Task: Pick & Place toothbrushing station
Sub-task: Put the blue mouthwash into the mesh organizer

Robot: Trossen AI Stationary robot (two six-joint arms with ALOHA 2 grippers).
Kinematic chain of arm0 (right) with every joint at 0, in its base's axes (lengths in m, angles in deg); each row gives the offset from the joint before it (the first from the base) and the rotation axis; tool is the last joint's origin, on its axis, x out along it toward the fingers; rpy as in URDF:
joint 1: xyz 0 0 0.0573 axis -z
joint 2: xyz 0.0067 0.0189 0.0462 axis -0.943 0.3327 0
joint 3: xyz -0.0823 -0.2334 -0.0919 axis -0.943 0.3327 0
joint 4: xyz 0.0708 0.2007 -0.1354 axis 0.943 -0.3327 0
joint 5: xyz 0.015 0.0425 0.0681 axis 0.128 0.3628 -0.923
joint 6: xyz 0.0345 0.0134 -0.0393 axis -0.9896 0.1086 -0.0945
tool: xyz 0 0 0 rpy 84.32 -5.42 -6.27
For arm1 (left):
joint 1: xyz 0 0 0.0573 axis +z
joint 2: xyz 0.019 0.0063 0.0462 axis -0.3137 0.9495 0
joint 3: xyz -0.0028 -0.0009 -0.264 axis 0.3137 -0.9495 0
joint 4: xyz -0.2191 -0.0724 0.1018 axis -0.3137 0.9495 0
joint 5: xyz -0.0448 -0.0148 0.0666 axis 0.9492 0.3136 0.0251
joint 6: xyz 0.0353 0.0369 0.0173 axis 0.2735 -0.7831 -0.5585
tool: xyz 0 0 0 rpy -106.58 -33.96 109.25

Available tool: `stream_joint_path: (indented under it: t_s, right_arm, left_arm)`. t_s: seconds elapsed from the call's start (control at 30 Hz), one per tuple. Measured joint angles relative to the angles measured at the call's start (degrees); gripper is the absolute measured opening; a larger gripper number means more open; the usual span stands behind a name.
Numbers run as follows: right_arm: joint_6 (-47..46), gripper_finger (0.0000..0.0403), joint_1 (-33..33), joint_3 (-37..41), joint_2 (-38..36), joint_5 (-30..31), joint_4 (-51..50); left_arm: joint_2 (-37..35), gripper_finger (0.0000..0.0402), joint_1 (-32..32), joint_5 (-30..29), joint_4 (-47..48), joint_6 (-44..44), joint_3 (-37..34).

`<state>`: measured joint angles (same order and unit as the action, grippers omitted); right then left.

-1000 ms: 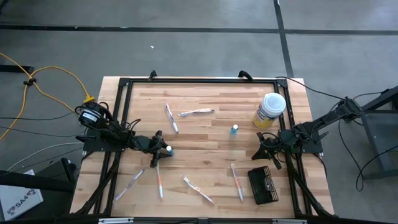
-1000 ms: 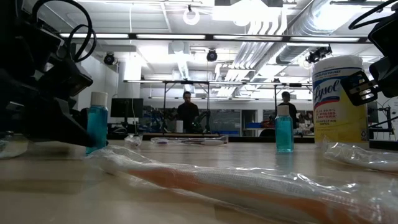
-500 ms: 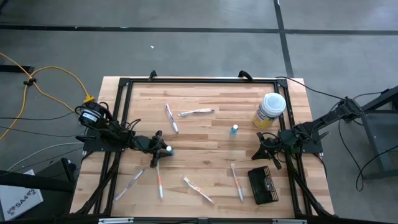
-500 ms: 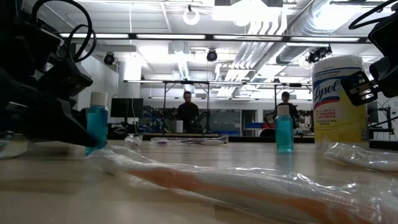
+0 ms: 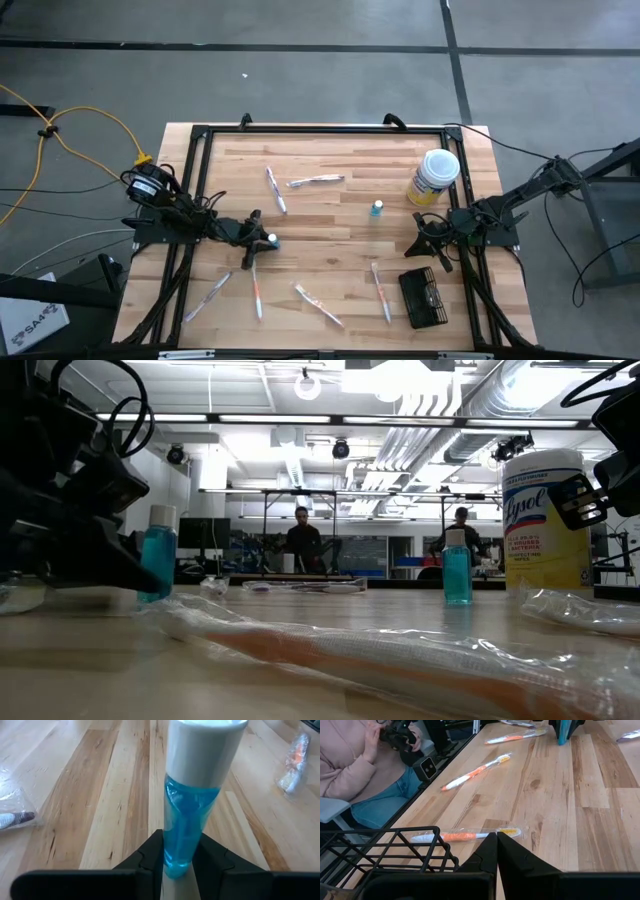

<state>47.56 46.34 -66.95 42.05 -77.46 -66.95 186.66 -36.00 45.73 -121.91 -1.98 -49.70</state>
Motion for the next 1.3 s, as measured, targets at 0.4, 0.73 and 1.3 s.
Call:
stream_joint_path:
  t_s: [0.4,0.73,1.3]
  right_arm:
    - [0.0,0.0002,0.0,-0.01,0.0,-0.02,0.0]
    - [0.02,0.0002,0.0,0.0,0.0,-0.02,0.0]
    - [0.01,0.0002,0.0,0.01,-0.01,0.0,0.02]
  left_arm:
    - [-0.02,0.0078,0.02,0.0,-1.53,0.09,0.0]
    - [-0.02,0.0079,0.04,0.0,-1.58,1.36,1.21]
    - [-0.48,0.0079,8.4,10.53,9.28,0.24,12.95]
